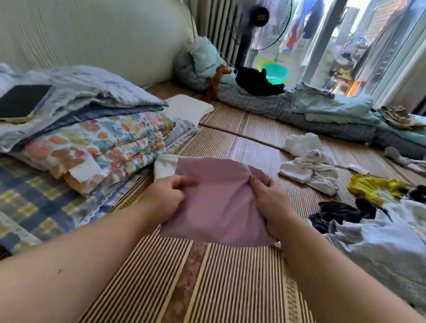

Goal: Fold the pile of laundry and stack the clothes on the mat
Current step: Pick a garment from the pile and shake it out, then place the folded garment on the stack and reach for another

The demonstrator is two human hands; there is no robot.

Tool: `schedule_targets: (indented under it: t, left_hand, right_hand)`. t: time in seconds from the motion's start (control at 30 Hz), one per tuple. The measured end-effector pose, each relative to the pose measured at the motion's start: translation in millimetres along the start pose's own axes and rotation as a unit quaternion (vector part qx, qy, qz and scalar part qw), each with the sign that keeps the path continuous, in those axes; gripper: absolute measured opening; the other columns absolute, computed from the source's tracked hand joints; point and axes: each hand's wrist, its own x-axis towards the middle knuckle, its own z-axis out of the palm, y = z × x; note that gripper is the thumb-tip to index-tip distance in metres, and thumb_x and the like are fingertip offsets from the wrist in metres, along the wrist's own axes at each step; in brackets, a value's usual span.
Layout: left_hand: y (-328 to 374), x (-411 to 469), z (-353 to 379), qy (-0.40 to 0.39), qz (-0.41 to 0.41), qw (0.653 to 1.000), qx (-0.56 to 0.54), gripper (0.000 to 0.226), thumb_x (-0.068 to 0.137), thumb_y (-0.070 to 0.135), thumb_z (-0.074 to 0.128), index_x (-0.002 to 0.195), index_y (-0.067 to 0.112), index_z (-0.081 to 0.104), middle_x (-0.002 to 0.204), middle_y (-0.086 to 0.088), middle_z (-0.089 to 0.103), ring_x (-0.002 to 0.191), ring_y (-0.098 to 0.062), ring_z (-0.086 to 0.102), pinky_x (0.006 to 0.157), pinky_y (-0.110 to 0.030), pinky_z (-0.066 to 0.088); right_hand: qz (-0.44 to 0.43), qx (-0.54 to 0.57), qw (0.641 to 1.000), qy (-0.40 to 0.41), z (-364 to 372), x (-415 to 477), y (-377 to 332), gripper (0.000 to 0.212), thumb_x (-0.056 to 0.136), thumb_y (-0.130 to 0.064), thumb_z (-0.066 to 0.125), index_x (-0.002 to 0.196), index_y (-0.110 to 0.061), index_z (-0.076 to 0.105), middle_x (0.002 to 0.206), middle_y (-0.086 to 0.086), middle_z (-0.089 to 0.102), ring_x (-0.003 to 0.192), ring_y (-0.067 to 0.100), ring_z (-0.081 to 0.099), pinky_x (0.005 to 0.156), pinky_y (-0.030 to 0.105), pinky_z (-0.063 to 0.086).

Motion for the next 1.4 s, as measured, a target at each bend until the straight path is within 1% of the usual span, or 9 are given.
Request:
schedule_targets:
  t: [0.1, 0.27, 0.3, 0.37, 0.43, 0.63, 0.8, 1.13, 1.4]
  left_hand:
    - [4.5, 51.7, -25.0, 0.044, 0.035, 0.998, -0.002, 0.052, 0.089, -0.007, 0.041, 0.119, 0.029, 0.063, 0.105, -0.008, 0.069, 0.083, -0.026, 0.063, 0.073, -0.041, 0.052]
    - [-8.6, 140.3, -56.5, 0.112, 0.038, 0.992, 0.047, 0.051, 0.088, -0.002, 0.044, 0.123, 0.030, 0.063, 0.093, 0.000, 0.067, 0.050, -0.003, 0.056, 0.041, -0.016, 0.040]
    - [-13.3, 153.1, -59.9, 0.113, 0.030, 0.991, 0.059, 0.048, 0.090, 0.002, 0.046, 0.126, 0.028, 0.062, 0.097, -0.002, 0.068, 0.055, -0.006, 0.060, 0.045, -0.019, 0.044]
    - [-28.9, 176.4, -66.6, 0.109, 0.004, 0.984, 0.140, 0.045, 0.093, 0.013, 0.051, 0.136, 0.024, 0.056, 0.124, -0.009, 0.064, 0.097, -0.023, 0.065, 0.077, -0.029, 0.052]
    - [-44.4, 190.3, -67.5, 0.104, -0.022, 0.968, 0.226, 0.052, 0.092, 0.018, 0.056, 0.143, 0.020, 0.047, 0.144, -0.011, 0.050, 0.125, -0.028, 0.051, 0.101, -0.029, 0.040]
    - [-72.6, 201.4, -59.4, 0.062, -0.073, 0.920, 0.379, 0.063, 0.094, 0.037, 0.050, 0.151, 0.019, 0.032, 0.157, -0.019, 0.022, 0.143, -0.034, 0.026, 0.117, -0.035, 0.024]
    - [-53.3, 188.5, -44.3, 0.057, -0.073, 0.876, 0.473, 0.062, 0.090, 0.043, 0.049, 0.148, 0.028, 0.035, 0.158, -0.020, 0.010, 0.144, -0.039, 0.013, 0.118, -0.045, 0.016]
    - [20.6, 32.0, 91.9, -0.050, 0.164, 0.866, 0.469, 0.064, 0.086, 0.053, 0.054, 0.145, 0.042, 0.033, 0.162, -0.004, 0.011, 0.145, -0.030, 0.012, 0.115, -0.050, 0.025]
    - [54.3, -104.1, 256.9, -0.213, 0.311, 0.795, 0.474, 0.062, 0.086, 0.044, 0.050, 0.145, 0.040, 0.031, 0.161, 0.005, 0.008, 0.147, -0.021, 0.003, 0.118, -0.050, 0.010]
  right_hand:
    - [-0.045, -0.026, 0.999, 0.001, 36.6, 59.9, -19.7, 0.017, 0.093, -0.035, 0.062, 0.106, -0.023, 0.060, 0.097, -0.003, 0.067, 0.085, 0.011, 0.063, 0.066, 0.025, 0.050]
    - [-0.067, -0.072, 0.995, -0.010, 97.5, 151.8, -19.6, 0.008, 0.093, -0.031, 0.061, 0.097, -0.024, 0.060, 0.094, -0.006, 0.064, 0.091, 0.017, 0.062, 0.082, 0.034, 0.051]
    - [-0.064, -0.076, 0.995, -0.012, 107.2, 165.2, -13.9, 0.009, 0.094, -0.030, 0.061, 0.099, -0.024, 0.059, 0.095, -0.005, 0.063, 0.094, 0.019, 0.062, 0.085, 0.035, 0.051]
    - [-0.054, -0.101, 0.993, -0.023, 127.4, 188.9, 3.0, 0.011, 0.093, -0.032, 0.061, 0.100, -0.025, 0.056, 0.093, -0.007, 0.061, 0.095, 0.020, 0.061, 0.087, 0.036, 0.050]
    - [-0.044, -0.164, 0.985, -0.035, 138.3, 204.7, 23.6, 0.011, 0.092, -0.034, 0.062, 0.099, -0.027, 0.057, 0.092, -0.009, 0.061, 0.094, 0.018, 0.061, 0.089, 0.037, 0.050]
    - [-0.046, -0.280, 0.959, -0.020, 143.4, 208.5, 56.3, 0.022, 0.090, -0.044, 0.060, 0.112, -0.039, 0.063, 0.114, -0.015, 0.067, 0.091, 0.010, 0.057, 0.080, 0.028, 0.040]
    - [-0.114, -0.365, 0.924, -0.016, 122.1, 178.0, 40.8, 0.065, 0.093, -0.045, 0.057, 0.150, -0.025, 0.031, 0.152, -0.002, 0.040, 0.137, 0.021, 0.041, 0.106, 0.039, 0.038]
    - [-0.202, -0.537, 0.817, -0.052, -38.4, -15.3, -9.2, 0.058, 0.090, -0.046, 0.058, 0.143, -0.035, 0.037, 0.157, 0.000, 0.028, 0.139, 0.026, 0.036, 0.110, 0.048, 0.036]
    - [-0.080, -0.611, 0.784, 0.081, -247.4, -155.9, 14.8, 0.058, 0.087, -0.045, 0.057, 0.142, -0.040, 0.039, 0.155, -0.003, 0.032, 0.139, 0.021, 0.034, 0.111, 0.039, 0.028]
